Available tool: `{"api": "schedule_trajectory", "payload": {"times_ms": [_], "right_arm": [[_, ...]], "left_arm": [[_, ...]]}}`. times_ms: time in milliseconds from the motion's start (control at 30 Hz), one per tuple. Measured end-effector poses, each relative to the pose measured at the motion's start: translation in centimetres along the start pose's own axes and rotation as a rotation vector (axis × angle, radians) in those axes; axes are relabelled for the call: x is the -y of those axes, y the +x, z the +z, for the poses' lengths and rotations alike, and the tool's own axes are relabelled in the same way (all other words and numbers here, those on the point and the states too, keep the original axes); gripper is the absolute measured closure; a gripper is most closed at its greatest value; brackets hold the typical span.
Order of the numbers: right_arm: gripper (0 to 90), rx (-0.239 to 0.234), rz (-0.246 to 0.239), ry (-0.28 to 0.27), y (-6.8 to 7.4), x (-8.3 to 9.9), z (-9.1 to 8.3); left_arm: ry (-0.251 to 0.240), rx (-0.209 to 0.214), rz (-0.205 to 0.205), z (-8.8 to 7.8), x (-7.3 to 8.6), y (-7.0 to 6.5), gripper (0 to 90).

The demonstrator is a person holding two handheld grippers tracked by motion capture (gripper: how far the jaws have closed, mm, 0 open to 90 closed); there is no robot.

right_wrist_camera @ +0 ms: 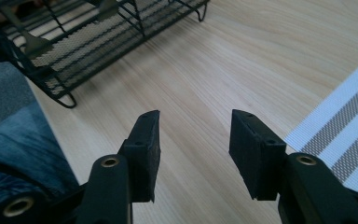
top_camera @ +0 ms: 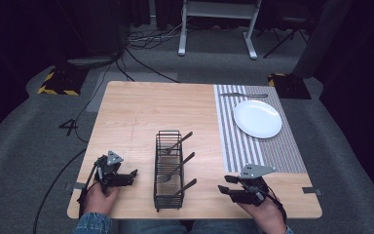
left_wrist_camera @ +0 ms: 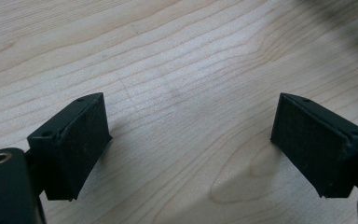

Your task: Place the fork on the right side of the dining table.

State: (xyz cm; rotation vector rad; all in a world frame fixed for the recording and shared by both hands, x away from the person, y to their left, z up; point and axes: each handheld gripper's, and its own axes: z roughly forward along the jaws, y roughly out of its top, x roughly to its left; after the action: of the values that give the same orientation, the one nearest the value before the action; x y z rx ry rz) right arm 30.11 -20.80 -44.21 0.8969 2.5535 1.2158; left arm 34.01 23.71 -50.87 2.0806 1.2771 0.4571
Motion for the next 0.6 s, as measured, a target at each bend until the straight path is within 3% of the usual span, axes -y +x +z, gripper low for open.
{"api": "schedule_trajectory", "payload": {"times_ms": [333, 600], "right_arm": [[54.6, -0.025, -0.072, -0.022, 1.5, -2.3, -1.6], [54.5, -0.046, -0.069, -0.046, 1.5, -3.9, -2.9]], "left_arm": [[0.001, 0.0, -0.001, 0.0, 0.0, 0.0, 11.3], [0.001, 0.0, -0.001, 0.0, 0.0, 0.0, 11.3]]}}
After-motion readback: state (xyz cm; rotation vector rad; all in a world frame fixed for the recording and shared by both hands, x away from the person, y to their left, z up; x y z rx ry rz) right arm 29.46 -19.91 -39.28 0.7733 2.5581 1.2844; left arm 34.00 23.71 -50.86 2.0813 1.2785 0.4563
